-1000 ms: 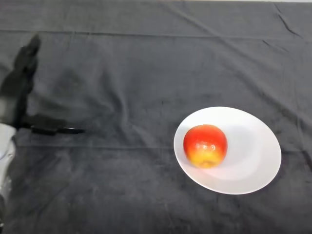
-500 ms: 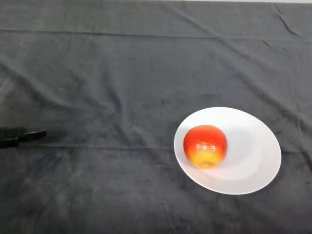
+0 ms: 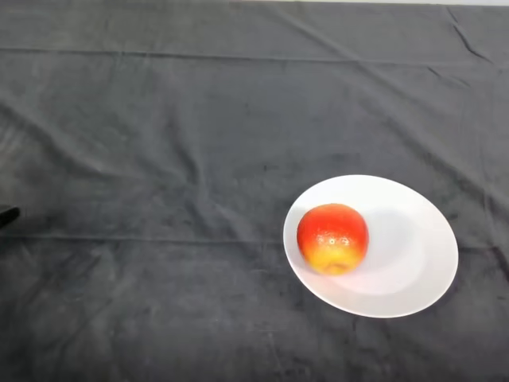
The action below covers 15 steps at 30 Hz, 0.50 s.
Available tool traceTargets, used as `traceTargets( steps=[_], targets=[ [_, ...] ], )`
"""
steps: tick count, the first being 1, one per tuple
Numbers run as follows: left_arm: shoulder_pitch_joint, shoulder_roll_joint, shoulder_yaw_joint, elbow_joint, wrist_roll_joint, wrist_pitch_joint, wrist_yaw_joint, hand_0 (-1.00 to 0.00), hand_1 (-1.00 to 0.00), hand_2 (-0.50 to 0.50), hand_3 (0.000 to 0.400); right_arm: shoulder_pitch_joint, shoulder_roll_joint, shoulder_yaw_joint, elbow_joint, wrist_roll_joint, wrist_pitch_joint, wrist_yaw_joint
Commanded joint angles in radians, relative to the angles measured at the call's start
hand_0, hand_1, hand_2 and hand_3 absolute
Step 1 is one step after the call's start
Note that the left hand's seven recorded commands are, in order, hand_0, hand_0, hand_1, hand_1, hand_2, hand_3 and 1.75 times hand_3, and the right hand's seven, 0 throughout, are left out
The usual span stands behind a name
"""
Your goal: Move the apple to the plate
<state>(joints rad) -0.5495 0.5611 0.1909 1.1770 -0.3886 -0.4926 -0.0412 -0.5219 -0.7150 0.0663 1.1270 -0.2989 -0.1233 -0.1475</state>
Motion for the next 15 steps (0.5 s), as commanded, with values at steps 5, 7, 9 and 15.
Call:
traceTargets(
  steps=[5,7,9,15],
  targets=[
    [0.046,0.084,0.076,0.028,-0.041,0.041,0.014,0.0,0.0,0.0,0.0,0.079,0.05,0.0267,0.039,-0.0213,0.01,0.0107],
    [0.05,0.091,0.096,0.027,-0.051,0.049,0.016,0.0,0.0,0.0,0.0,0.078,0.05,0.0267,0.039,-0.0213,0.01,0.0107],
    [0.055,0.096,0.115,0.027,-0.061,0.055,0.018,0.0,0.0,0.0,0.0,0.078,0.05,0.0267,0.039,-0.0214,0.01,0.0107],
    [0.068,0.101,0.166,0.027,-0.086,0.076,0.028,0.0,0.0,0.0,0.0,0.078,0.05,0.0267,0.039,-0.0214,0.01,0.0106]
  ],
)
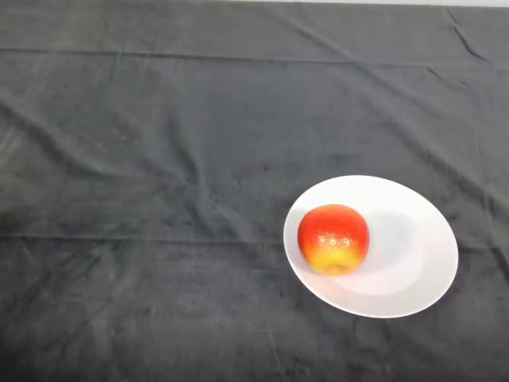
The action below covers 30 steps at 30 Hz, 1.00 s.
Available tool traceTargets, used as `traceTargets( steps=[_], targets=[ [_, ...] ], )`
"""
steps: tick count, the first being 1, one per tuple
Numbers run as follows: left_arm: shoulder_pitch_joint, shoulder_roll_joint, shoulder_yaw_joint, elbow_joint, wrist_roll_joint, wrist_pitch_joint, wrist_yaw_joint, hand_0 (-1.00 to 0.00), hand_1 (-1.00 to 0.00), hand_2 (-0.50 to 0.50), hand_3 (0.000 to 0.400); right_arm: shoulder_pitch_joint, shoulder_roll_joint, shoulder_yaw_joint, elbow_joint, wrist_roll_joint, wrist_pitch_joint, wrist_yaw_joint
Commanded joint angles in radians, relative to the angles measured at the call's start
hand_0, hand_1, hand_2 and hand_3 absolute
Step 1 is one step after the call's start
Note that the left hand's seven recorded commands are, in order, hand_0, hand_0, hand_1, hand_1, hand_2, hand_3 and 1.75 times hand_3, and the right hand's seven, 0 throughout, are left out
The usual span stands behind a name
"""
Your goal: Move the apple to the plate
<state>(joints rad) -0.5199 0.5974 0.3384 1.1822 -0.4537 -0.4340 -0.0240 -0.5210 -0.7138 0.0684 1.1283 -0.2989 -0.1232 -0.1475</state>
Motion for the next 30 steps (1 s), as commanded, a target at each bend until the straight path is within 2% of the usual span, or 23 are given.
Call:
traceTargets(
  steps=[1,15,30],
  targets=[
    [0.04,0.065,0.026,0.022,-0.025,0.021,0.012,0.0,0.0,0.0,0.0,0.077,0.048,0.0246,0.038,-0.0215,0.01,0.0106],
    [0.038,0.048,0.114,0.018,-0.071,0.083,0.015,0.0,0.0,0.0,0.0,0.077,0.048,0.0248,0.039,-0.0217,0.01,0.0105],
    [0.038,0.04,0.147,0.001,-0.069,0.124,-0.019,0.0,0.0,0.0,0.0,0.077,0.048,0.0249,0.04,-0.0217,0.009,0.0104]
  ],
)
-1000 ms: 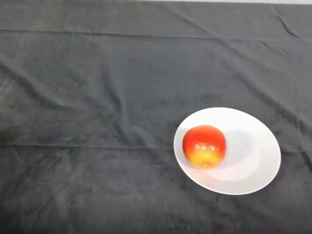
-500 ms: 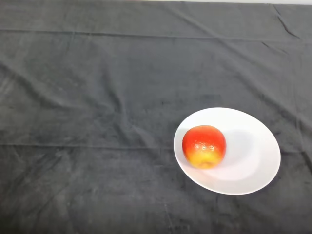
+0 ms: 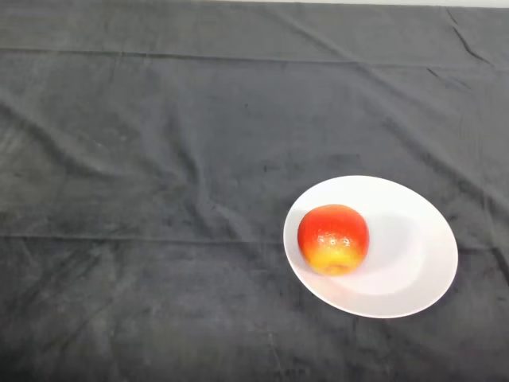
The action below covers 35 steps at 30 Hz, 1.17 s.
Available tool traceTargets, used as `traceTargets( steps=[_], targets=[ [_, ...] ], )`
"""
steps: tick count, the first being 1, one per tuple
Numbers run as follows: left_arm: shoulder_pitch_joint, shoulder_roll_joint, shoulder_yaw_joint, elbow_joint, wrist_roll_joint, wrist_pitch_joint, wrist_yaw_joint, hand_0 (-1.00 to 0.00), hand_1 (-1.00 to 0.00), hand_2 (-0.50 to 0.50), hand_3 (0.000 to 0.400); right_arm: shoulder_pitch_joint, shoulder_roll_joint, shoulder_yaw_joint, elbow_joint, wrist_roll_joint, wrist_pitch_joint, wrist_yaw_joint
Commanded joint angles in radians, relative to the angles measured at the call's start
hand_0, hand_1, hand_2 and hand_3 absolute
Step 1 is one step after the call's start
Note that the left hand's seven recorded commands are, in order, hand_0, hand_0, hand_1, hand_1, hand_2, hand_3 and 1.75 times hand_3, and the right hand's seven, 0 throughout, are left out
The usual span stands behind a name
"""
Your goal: Move the apple to the plate
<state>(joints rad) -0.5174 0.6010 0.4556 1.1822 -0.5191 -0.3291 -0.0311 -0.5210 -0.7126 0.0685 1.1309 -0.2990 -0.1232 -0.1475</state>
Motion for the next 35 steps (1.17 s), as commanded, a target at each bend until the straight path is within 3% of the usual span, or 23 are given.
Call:
traceTargets(
  steps=[1,35],
  targets=[
    [0.036,0.036,0.031,0.0,-0.003,0.021,-0.014,0.0,0.0,0.0,0.0,0.077,0.047,0.0247,0.037,-0.0216,0.009,0.0104],
    [0.038,0.032,0.065,-0.016,0.038,0.053,-0.046,0.0,0.0,0.0,0.0,0.077,0.047,0.0246,0.036,-0.0214,0.01,0.0105]
  ],
)
